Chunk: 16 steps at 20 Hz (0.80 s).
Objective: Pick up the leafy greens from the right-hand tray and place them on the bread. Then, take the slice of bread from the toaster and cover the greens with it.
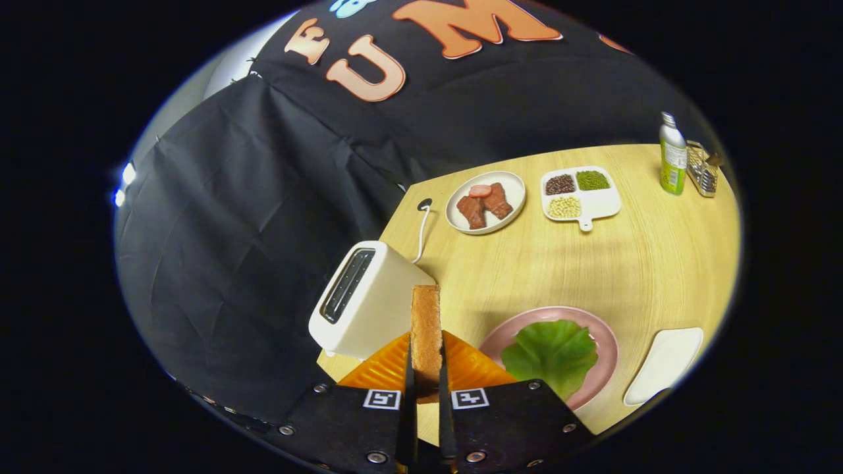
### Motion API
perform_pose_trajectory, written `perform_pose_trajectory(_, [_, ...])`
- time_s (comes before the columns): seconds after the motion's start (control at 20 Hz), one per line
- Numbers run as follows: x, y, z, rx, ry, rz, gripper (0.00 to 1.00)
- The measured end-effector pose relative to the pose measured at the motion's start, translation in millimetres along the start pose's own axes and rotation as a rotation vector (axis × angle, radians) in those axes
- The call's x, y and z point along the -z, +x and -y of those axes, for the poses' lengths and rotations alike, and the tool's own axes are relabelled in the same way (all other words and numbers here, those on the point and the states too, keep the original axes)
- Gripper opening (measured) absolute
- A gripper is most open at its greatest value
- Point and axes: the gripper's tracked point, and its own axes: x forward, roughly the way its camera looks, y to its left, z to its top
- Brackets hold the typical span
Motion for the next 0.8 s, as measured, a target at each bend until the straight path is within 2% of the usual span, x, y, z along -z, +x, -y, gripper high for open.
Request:
perform_pose_trajectory(0.5, [33.8, 7.2, 68.7, 0.016, 0.09, -0.017, 0.14])
perform_pose_trajectory(0.8, [53.9, 10.5, 91.8, 0.04, 0.127, -0.033, 0.14])
